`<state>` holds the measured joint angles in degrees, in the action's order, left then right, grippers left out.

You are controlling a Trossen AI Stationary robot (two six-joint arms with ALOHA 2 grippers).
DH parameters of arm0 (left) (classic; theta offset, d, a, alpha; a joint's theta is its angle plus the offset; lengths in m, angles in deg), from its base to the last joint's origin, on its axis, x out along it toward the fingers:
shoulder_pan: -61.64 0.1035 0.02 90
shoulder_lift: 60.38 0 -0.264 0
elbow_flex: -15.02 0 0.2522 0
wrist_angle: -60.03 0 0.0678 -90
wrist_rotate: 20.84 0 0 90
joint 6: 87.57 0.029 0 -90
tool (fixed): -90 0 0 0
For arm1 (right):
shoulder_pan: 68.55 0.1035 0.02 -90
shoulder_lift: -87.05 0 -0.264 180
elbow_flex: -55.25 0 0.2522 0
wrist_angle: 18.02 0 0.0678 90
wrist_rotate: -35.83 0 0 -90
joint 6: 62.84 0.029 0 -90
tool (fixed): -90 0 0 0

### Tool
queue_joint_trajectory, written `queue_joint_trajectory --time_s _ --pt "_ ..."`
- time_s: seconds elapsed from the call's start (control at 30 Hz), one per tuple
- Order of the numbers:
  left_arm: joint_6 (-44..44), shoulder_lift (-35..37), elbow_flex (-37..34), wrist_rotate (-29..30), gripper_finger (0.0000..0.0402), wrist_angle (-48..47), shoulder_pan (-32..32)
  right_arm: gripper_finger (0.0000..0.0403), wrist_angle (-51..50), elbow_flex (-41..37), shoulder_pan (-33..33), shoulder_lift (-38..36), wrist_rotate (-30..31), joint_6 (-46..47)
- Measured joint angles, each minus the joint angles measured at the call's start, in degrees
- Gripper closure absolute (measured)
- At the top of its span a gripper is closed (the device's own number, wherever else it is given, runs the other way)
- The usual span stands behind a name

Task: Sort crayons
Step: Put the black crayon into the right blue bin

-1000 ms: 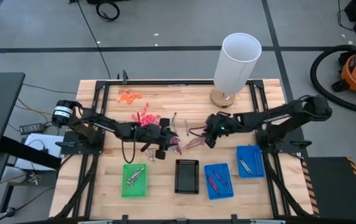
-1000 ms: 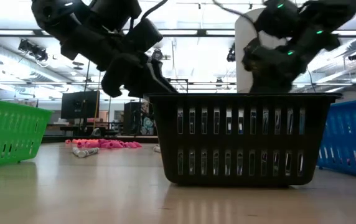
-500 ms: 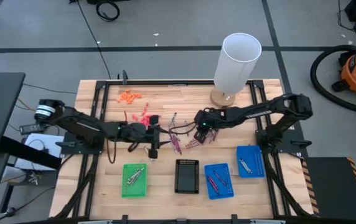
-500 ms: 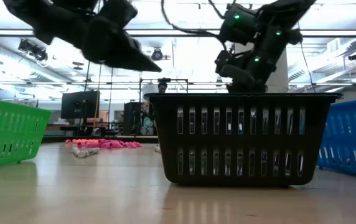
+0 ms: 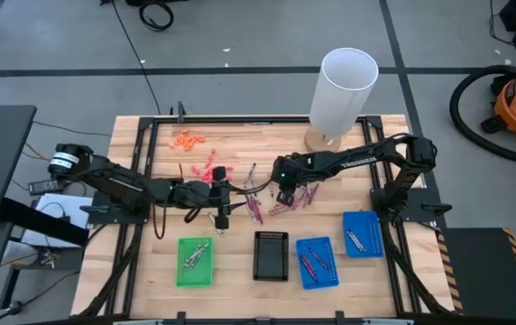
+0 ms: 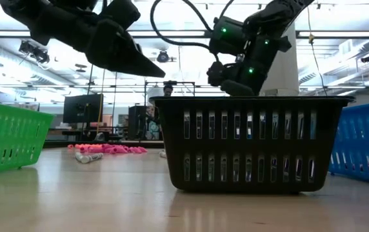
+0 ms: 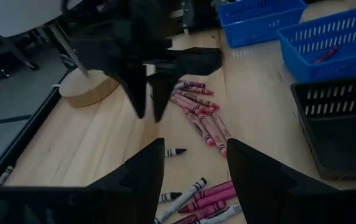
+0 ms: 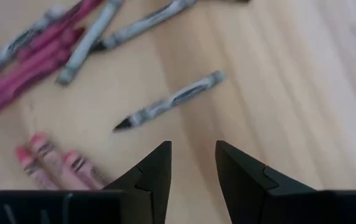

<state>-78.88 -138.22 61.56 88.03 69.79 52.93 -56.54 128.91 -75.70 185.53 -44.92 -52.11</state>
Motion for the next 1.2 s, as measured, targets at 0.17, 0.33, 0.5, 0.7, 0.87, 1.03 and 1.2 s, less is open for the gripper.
queue_joint_trajectory --time_s 0.17,0.33,0.5,0.7,0.87,1.03,1.2 --pt "-0.60 -0.01 0.00 0.00 0.0217 0.39 0.11 0.0270 5.01 0.22 -0.51 1.50 -1.54 5.07" --pt "-0.80 -0.01 0.04 0.00 0.0217 0.81 0.24 0.0270 9.74 0.17 0.60 5.14 1.94 9.60" --pt "-1.20 -0.01 0.06 0.00 0.0217 0.77 0.24 0.0270 13.84 0.12 0.81 7.39 5.58 11.63" --pt "-1.18 -0.01 0.07 0.02 0.0217 0.58 0.24 0.0270 16.74 0.15 0.98 9.72 8.90 11.78" --pt "-1.18 -0.03 0.07 0.02 0.0217 0.24 0.24 0.0270 16.72 0.15 0.98 11.59 9.75 11.69" --pt "-1.16 -0.03 0.07 0.03 0.0217 0.09 0.24 0.0274 16.35 0.24 0.78 11.95 7.46 12.10" --pt "-1.14 -0.03 0.07 0.04 0.0217 0.11 0.24 0.0299 16.18 0.28 0.50 11.95 5.64 11.79"
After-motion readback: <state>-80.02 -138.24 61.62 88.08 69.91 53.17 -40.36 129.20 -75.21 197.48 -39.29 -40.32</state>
